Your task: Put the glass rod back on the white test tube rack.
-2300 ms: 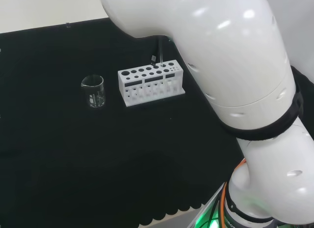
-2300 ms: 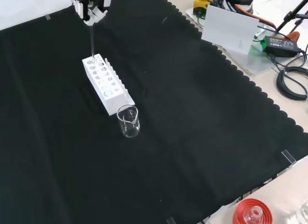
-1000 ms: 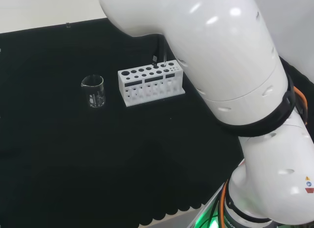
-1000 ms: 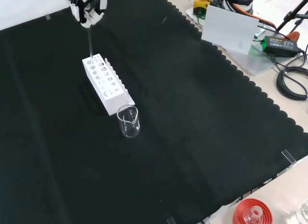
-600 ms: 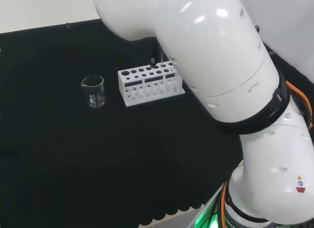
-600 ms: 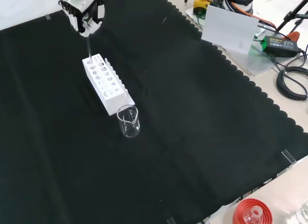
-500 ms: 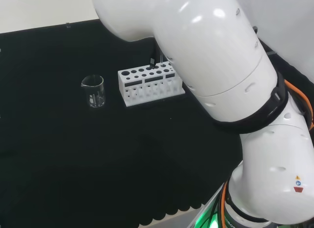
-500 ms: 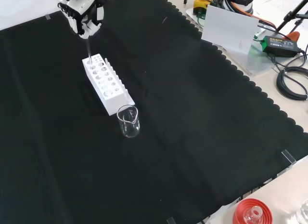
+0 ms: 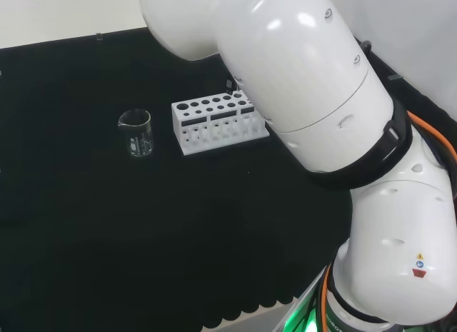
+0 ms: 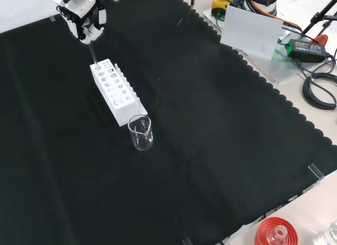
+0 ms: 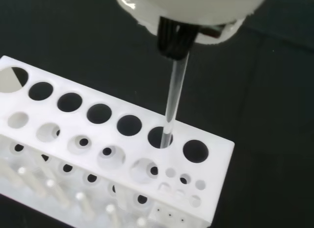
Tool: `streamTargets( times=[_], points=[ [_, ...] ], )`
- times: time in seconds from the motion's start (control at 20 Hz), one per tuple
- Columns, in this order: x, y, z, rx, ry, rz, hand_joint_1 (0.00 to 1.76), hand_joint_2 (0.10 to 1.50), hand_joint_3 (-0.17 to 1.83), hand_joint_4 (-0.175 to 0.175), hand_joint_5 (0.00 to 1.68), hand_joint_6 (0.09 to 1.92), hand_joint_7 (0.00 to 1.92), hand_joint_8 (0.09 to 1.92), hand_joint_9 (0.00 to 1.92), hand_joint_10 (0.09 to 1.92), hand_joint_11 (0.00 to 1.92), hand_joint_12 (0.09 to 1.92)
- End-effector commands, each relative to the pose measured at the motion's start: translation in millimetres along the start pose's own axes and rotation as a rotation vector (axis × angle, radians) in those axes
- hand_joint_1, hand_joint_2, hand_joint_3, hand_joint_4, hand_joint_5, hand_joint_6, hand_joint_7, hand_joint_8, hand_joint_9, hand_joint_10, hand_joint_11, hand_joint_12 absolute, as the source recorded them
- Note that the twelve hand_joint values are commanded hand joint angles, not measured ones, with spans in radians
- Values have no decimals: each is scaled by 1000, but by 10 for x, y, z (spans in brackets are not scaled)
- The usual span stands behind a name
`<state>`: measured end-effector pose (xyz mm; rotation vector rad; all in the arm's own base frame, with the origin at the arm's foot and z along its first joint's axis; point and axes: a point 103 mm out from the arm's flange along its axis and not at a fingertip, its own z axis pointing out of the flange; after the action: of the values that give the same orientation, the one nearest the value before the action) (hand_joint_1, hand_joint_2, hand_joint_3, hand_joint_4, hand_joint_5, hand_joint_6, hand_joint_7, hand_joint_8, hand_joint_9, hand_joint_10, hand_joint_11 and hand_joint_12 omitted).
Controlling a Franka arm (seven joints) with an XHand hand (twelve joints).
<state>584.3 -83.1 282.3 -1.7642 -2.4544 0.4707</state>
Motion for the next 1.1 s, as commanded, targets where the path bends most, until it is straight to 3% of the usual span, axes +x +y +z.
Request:
streamTargets(
  times=[0.05,0.75,0.9,1.0,1.1],
  points=[
    [-81,27,44,5,10,-6,1328,613,751,-175,1211,579,1347,826,1714,625,1624,750],
    [-42,139,62,7,50,-24,1327,617,743,-175,1202,595,1351,812,1709,624,1628,750],
    [-56,138,62,32,66,-28,1327,578,800,-175,1194,665,1393,733,1712,606,1660,705],
    [-74,132,70,53,92,-29,1283,618,722,-175,1206,686,1448,612,1728,527,1697,639],
    [-97,122,76,75,129,-28,1261,508,774,-175,1008,782,1435,554,1758,394,1768,554]
  ],
)
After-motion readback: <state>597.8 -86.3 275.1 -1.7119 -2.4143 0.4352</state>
